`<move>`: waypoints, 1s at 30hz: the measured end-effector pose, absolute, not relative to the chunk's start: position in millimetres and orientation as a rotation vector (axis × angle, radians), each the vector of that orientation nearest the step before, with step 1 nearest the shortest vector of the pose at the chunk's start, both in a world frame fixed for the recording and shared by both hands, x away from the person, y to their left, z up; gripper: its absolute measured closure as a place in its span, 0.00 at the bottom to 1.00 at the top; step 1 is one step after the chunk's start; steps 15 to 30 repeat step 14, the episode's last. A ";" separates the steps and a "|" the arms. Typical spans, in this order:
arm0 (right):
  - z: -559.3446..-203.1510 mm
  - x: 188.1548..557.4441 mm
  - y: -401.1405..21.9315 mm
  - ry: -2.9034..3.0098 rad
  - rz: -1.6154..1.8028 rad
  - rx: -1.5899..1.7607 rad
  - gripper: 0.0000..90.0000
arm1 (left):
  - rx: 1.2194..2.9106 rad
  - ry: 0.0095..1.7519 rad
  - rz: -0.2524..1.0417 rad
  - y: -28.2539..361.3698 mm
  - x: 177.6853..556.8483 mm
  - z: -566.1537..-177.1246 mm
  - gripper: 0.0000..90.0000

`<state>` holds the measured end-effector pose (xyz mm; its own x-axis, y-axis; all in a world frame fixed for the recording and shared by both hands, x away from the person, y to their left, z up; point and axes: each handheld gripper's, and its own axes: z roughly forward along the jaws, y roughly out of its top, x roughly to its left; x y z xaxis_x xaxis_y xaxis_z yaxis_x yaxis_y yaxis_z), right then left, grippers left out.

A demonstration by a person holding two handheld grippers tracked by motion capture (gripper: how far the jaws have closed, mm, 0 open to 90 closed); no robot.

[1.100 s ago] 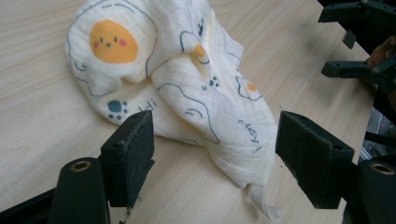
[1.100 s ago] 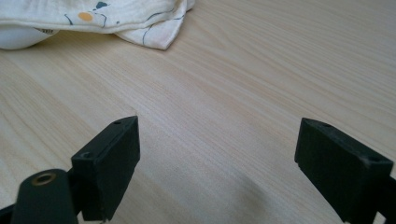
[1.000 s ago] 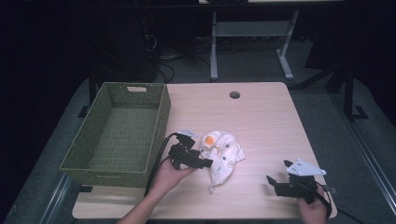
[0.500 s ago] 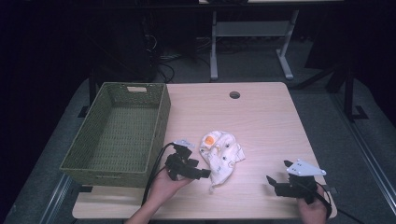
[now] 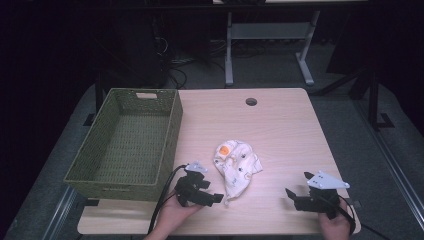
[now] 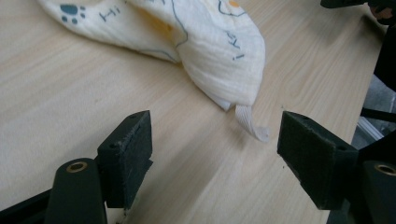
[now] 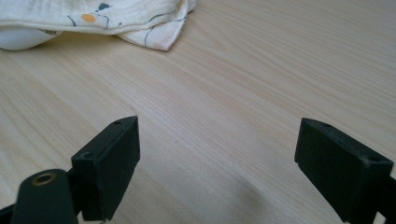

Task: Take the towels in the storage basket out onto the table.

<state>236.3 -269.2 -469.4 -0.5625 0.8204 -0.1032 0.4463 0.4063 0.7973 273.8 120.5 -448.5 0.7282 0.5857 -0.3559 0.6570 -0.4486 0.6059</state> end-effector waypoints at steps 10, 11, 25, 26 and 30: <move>-468.5 236.3 -267.5 2.186 1.031 1.068 0.15 | 2.165 0.910 -0.074 118.6 270.2 -450.9 0.29; -468.7 236.5 -267.7 2.185 1.035 1.068 0.15 | 2.166 0.900 -0.069 117.9 270.1 -450.6 0.28; -469.3 237.0 -269.5 2.185 1.038 1.076 0.15 | 2.175 0.882 -0.086 115.4 270.3 -450.5 0.28; -469.3 237.0 -269.5 2.185 1.038 1.076 0.15 | 2.175 0.882 -0.086 115.4 270.3 -450.5 0.28; -469.3 237.0 -269.5 2.185 1.038 1.076 0.15 | 2.175 0.882 -0.086 115.4 270.3 -450.5 0.28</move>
